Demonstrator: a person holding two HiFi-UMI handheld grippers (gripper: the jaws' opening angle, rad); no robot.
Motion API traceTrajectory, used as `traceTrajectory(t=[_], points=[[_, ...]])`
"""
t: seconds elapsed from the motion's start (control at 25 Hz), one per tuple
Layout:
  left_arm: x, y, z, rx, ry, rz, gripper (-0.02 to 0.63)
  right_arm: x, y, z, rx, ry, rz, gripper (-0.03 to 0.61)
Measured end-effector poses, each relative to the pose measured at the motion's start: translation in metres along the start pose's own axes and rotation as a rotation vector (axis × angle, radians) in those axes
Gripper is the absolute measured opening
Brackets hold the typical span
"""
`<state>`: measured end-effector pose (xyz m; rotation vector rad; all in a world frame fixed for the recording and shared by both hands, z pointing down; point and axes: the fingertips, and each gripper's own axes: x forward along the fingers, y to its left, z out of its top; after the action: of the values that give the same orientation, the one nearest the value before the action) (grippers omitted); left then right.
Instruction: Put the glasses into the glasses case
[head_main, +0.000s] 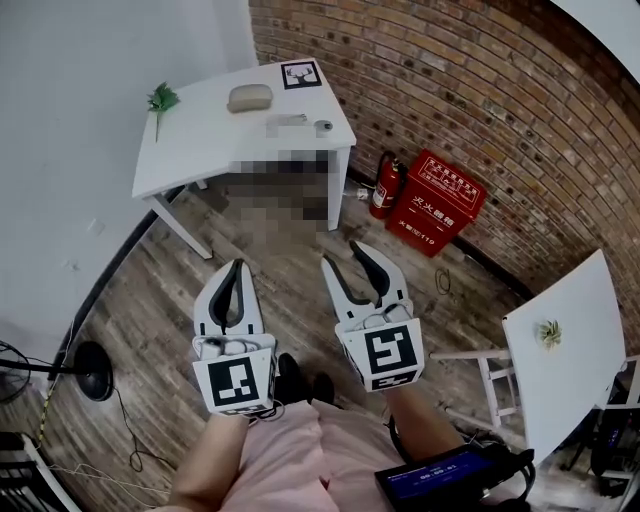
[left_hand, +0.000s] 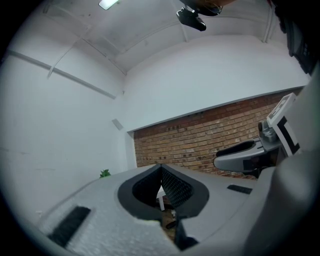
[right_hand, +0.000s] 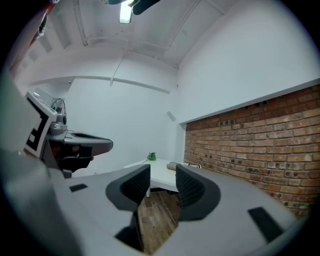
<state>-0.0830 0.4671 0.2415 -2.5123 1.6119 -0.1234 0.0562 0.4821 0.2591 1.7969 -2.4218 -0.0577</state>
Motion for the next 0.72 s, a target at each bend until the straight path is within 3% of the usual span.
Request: traceTrajectory(t=[0.4,0.72], points=[[0.072,0.014,-0.03,-0.037,0.061,-0.006,0.006,0.071,-0.024,-0.025,0.01,0.05,0.029,0.161],[0.169,0.072,-0.052,-0.054,0.087,-0.019,0.006,0.186,-0.044,-0.026,0.001,0.063,0.029,0.158]])
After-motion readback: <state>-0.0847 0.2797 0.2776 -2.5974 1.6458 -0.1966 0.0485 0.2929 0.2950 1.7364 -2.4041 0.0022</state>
